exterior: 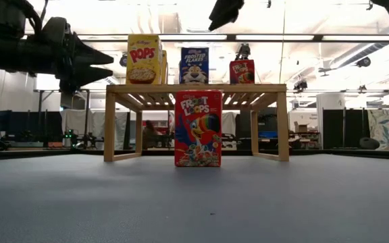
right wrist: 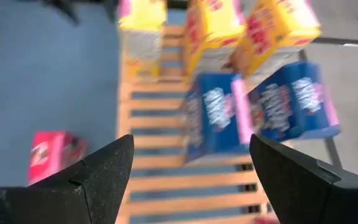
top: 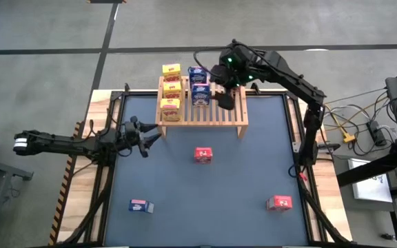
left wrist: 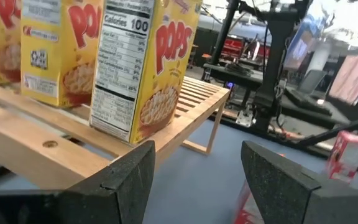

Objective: Stack cereal on shelf
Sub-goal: Put the blue cereal box on the shelf aligned with the other blue cereal box

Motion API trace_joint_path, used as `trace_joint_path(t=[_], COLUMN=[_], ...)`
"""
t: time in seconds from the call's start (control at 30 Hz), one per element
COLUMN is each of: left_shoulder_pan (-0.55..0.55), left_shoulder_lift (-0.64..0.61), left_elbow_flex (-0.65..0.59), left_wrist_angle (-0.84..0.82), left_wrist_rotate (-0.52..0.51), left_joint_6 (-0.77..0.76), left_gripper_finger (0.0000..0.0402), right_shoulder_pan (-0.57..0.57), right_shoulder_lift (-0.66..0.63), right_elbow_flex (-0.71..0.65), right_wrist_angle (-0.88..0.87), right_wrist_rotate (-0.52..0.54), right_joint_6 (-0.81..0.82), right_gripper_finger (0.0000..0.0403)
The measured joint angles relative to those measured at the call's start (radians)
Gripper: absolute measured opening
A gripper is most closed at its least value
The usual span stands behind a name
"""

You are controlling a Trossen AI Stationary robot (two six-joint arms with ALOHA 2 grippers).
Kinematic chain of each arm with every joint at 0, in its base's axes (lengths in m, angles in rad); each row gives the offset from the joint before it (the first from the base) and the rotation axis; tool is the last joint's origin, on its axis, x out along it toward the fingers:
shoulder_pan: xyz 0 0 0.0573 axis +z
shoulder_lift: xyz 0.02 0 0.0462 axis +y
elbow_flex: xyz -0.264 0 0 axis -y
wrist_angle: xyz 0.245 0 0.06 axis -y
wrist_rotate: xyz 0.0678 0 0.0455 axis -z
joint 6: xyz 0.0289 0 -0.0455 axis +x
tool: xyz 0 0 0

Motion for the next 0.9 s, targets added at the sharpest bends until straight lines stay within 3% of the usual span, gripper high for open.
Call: trace_joint_path(t=[0.1, 0.2, 0.47, 0.7, 0.9], left_shoulder_pan=[0.0, 0.0, -0.046, -0.258, -0.513], left_shoulder_lift=[-0.003, 0.001, 0.071, 0.123, 0.142], left_elbow_flex=[0.02, 0.09, 0.367, 0.461, 0.51], left_wrist_angle=[-0.024, -0.137, -0.737, -0.84, -0.926], left_wrist_rotate=[0.024, 0.123, 0.164, 0.148, -0.055], left_joint_6=[-0.013, 0.013, -0.03, -0.092, -0.191], left_gripper_finger=[0.0223, 0.0223, 0.0223, 0.0223, 0.0223], right_shoulder_pan=[0.043, 0.107, 0.295, 0.371, 0.408], right_shoulder_lift=[-0.018, -0.035, -0.107, -0.239, -0.398], right_elbow_flex=[0.0, -0.002, -0.107, -0.374, -0.633], right_wrist_angle=[-0.064, -0.123, -0.109, 0.025, 0.193], right_wrist_rotate=[0.022, 0.091, 0.204, 0.259, 0.261], right_joint_6=[0.015, 0.04, 0.09, 0.144, 0.178], right_gripper_finger=[0.0306, 0.0297, 0.0281, 0.0276, 0.0276])
